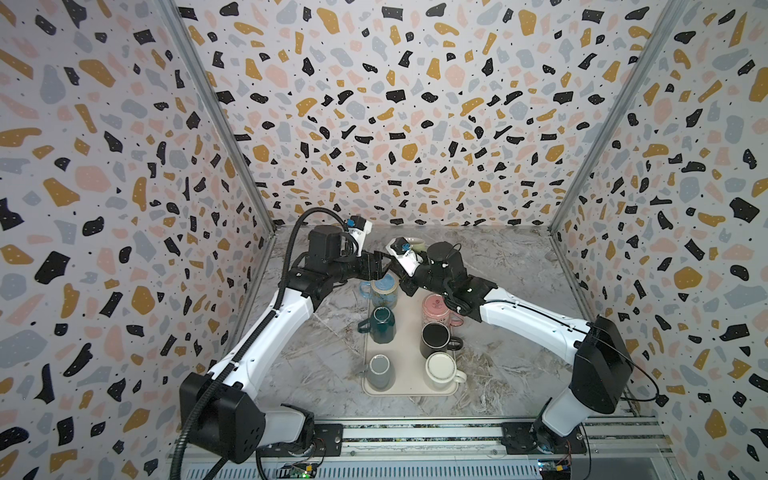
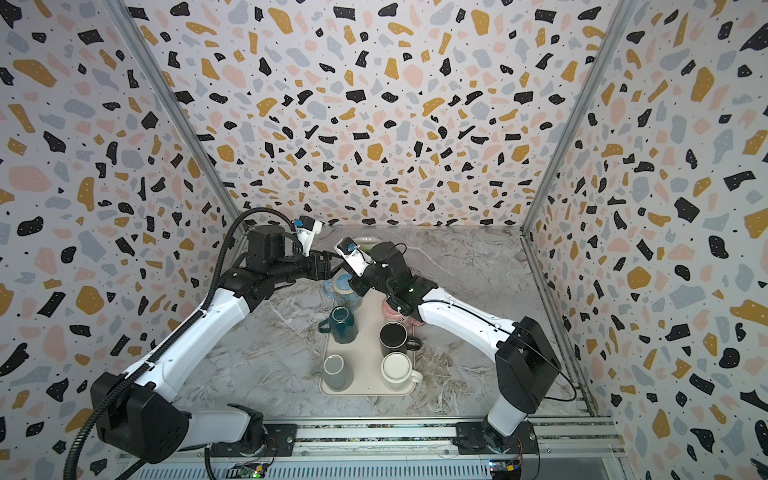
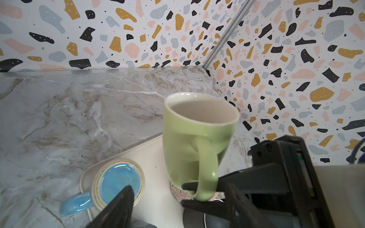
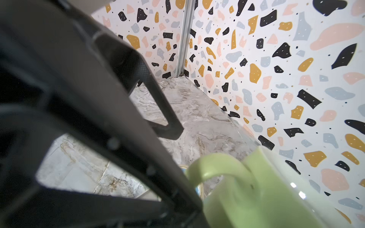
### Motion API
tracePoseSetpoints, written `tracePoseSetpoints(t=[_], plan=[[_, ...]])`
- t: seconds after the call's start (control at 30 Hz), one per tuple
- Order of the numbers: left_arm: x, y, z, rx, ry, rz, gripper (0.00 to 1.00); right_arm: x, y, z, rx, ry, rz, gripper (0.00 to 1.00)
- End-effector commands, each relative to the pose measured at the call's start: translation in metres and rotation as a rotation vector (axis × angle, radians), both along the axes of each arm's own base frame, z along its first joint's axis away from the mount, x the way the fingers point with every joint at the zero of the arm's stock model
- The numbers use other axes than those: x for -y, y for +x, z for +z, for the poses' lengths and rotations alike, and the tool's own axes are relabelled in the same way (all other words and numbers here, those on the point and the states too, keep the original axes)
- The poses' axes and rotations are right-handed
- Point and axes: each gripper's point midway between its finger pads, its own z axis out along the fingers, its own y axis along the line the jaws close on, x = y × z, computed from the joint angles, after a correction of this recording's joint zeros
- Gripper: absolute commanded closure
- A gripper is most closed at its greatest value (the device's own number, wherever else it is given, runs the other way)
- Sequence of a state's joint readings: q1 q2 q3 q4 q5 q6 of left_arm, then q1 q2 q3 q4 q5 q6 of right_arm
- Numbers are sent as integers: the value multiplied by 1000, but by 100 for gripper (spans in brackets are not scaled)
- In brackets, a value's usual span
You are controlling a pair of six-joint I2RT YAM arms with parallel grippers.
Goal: Turn the mug right side up
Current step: 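Move the left gripper to the green mug's handle beside the right gripper, then grip the green mug handle with the left gripper while the right gripper holds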
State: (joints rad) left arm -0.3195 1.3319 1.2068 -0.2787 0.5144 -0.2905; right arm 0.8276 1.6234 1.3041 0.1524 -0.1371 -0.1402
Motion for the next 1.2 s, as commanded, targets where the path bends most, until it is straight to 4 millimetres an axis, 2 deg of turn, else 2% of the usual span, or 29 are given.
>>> tracePoseSetpoints(t=[0.0,0.3,0.47,0.63,0.7,0.83,1.17], plan=[[3,2,12,40,-33,1,26,4,-12,72,134,147,37,100],[6,9,18,46,-52,4,26,-2,-18,65,127,117,69,100],[7,10,11,22,-51,1,27,-7,-19,63,125,108,81,100],[8,11,7,9,-49,-4,34,-11,-20,60,126,94,86,100],[8,11,6,7,-46,1,38,-12,-20,60,128,93,88,100],[7,12,0,-13,-33,4,53,-12,-20,62,134,94,84,100],[9,10,-12,-52,-13,-16,79,-13,-18,64,148,88,84,100]])
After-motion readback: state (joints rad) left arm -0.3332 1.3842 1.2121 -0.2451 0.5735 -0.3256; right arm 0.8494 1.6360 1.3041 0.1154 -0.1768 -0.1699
